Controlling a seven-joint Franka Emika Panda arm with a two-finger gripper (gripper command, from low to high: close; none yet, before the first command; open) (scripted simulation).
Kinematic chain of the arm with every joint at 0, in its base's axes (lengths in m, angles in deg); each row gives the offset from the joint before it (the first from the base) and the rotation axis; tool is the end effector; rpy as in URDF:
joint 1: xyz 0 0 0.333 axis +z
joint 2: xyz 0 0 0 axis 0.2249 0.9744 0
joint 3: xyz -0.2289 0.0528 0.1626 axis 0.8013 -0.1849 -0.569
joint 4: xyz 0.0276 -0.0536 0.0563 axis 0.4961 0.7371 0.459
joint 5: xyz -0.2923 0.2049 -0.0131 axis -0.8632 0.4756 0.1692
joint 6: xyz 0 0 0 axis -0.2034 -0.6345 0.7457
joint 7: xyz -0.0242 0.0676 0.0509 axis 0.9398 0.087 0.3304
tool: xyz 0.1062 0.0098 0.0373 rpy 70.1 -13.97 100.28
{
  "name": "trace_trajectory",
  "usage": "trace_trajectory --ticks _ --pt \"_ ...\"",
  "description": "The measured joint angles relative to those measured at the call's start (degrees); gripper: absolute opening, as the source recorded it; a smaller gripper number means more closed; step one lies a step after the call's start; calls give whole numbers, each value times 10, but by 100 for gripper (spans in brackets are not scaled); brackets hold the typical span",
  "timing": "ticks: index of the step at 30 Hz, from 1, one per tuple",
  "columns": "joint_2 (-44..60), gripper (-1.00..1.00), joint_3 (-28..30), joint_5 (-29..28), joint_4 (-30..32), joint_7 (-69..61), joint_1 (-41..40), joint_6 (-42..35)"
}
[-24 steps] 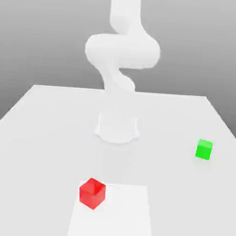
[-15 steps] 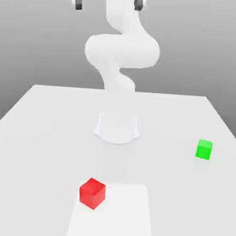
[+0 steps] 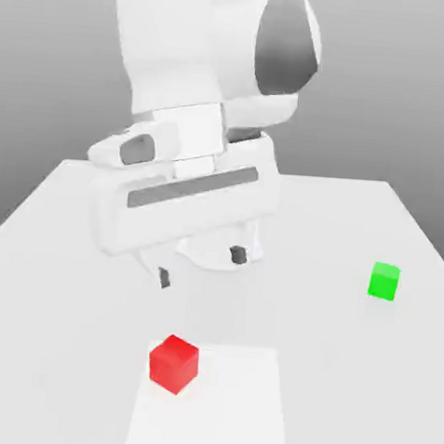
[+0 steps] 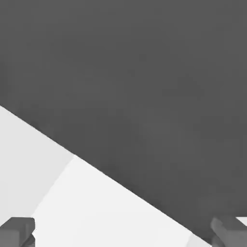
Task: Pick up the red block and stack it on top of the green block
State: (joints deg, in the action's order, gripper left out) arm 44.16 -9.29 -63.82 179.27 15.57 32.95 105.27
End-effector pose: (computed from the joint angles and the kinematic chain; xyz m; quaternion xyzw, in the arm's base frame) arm 0.4200 -0.0343 0.3167 -0.9889 0.0695 -0.0883 0.0969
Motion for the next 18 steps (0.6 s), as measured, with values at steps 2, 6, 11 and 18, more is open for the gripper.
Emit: trace_trajectory --ticks 2,6,11,18 --pt "23 0 4 -1 14 -32 4 14" --pt "62 0 9 -18 43 -85 5 45" --pt "97 0 15 -81 80 -121 -8 84" --pt "116 0 10 -136 87 -126 -44 111"
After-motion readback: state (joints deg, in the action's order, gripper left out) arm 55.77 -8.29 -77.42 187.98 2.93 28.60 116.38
